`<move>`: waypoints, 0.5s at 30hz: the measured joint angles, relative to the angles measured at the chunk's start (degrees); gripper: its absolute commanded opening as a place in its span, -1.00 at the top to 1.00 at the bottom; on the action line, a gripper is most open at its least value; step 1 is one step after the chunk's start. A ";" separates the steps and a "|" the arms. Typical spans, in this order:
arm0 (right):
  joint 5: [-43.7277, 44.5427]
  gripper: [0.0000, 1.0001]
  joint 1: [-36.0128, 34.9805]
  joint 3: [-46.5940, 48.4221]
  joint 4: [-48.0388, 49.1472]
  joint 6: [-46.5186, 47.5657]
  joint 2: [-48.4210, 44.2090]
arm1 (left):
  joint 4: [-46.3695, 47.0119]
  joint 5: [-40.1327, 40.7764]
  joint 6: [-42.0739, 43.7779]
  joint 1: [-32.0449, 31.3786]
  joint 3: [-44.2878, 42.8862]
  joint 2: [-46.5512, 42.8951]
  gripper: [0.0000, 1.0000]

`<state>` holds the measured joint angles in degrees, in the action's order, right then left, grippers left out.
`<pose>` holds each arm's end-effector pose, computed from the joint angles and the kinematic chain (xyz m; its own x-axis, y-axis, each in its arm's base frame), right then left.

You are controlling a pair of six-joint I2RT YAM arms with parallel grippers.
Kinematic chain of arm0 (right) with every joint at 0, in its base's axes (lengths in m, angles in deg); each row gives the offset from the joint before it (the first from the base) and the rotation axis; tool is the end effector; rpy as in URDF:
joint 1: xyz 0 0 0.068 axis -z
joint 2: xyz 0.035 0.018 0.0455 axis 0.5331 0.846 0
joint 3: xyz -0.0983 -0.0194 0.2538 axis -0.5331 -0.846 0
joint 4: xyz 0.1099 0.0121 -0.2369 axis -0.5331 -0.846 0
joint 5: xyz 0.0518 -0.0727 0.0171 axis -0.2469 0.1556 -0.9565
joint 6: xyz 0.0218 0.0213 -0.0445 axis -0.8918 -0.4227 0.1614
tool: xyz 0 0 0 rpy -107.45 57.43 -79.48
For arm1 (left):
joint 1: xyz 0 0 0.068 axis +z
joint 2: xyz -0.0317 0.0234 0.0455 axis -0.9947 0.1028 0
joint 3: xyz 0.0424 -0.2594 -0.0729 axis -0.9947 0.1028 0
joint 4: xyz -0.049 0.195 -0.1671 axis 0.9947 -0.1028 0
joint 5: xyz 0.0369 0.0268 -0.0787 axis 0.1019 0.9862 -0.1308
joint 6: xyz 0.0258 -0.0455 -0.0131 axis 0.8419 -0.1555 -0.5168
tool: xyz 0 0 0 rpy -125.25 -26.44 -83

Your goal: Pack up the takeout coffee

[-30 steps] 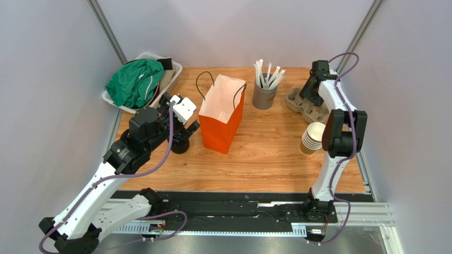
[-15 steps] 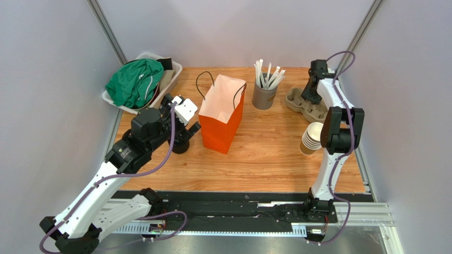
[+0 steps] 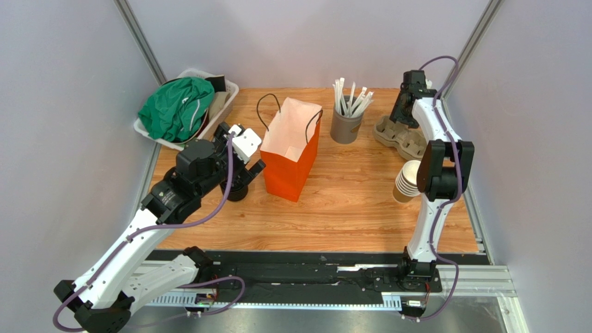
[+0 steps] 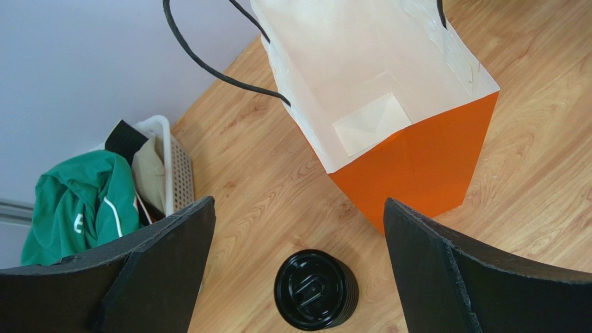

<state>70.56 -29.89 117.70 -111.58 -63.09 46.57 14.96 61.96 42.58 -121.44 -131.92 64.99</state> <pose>0.4641 -0.0276 0.2547 -0.7518 0.3219 -0.5755 0.4158 0.9088 -0.0348 0.1443 -0.1075 0.3914 -0.0093 0.4371 -0.8994 0.5998 0.7220 0.3447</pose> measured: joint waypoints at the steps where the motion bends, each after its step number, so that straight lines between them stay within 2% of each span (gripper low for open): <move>1: 0.04 -0.09 -0.07 -0.90 0.00 -0.04 -0.26 | 0.00 -0.04 -0.04 0.00 0.00 0.00 -0.98; 5: 0.72 -0.08 -0.35 -5.90 0.31 -0.68 -2.38 | 0.00 -0.22 -0.20 0.00 0.00 0.13 -0.98; 8: 1.53 0.01 -0.50 -8.55 0.39 -1.31 -3.96 | 0.00 -0.37 -0.20 0.00 0.00 0.22 -0.98; 15: 3.39 -0.01 -0.55 -9.40 0.63 -2.47 -4.33 | 0.02 -0.76 -0.39 0.04 0.00 0.22 -0.98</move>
<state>73.95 -30.44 108.30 -110.94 -65.56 42.24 14.98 61.19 42.19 -121.40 -131.92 65.21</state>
